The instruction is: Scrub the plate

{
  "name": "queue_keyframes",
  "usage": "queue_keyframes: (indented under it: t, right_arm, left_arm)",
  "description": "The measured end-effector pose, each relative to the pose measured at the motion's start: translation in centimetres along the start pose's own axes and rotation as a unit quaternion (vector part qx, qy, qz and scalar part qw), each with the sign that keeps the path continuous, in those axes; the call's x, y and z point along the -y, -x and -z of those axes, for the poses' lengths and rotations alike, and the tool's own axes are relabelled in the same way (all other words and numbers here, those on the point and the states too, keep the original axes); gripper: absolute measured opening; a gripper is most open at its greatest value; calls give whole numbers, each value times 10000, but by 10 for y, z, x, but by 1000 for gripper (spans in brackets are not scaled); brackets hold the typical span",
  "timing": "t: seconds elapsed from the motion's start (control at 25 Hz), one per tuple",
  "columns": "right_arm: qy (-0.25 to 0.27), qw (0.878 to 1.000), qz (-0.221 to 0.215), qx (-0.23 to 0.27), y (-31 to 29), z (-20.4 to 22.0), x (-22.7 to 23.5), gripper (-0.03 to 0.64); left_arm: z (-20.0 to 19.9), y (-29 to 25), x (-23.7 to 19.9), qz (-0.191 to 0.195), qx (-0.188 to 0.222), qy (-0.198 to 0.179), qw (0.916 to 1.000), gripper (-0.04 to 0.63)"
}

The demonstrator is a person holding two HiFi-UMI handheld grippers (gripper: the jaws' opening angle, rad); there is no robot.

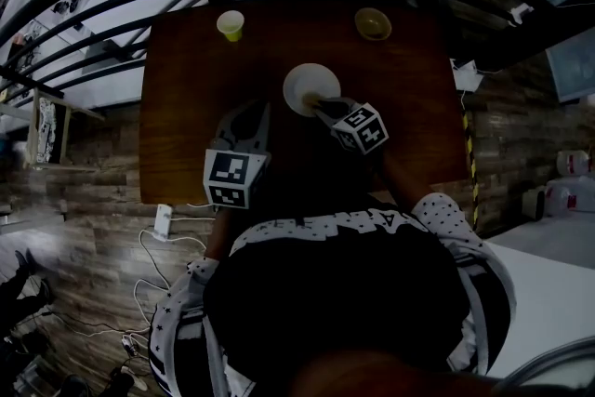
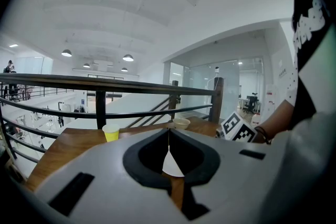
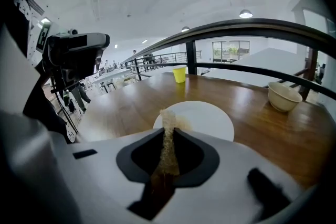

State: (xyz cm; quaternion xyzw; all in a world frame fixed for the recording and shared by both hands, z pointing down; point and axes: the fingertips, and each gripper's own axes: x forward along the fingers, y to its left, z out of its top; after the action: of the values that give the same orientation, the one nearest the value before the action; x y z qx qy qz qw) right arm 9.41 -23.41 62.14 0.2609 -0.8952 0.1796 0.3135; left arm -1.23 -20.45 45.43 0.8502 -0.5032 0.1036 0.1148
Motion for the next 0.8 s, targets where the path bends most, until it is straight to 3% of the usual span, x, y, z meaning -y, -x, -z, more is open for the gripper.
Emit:
queue_keyframes:
  t: [0.8]
  right_arm:
    - [-543,9973,184,458,11,-13,11,49]
  left_arm:
    - [4,0,-3,-7,-35,32,10000,14]
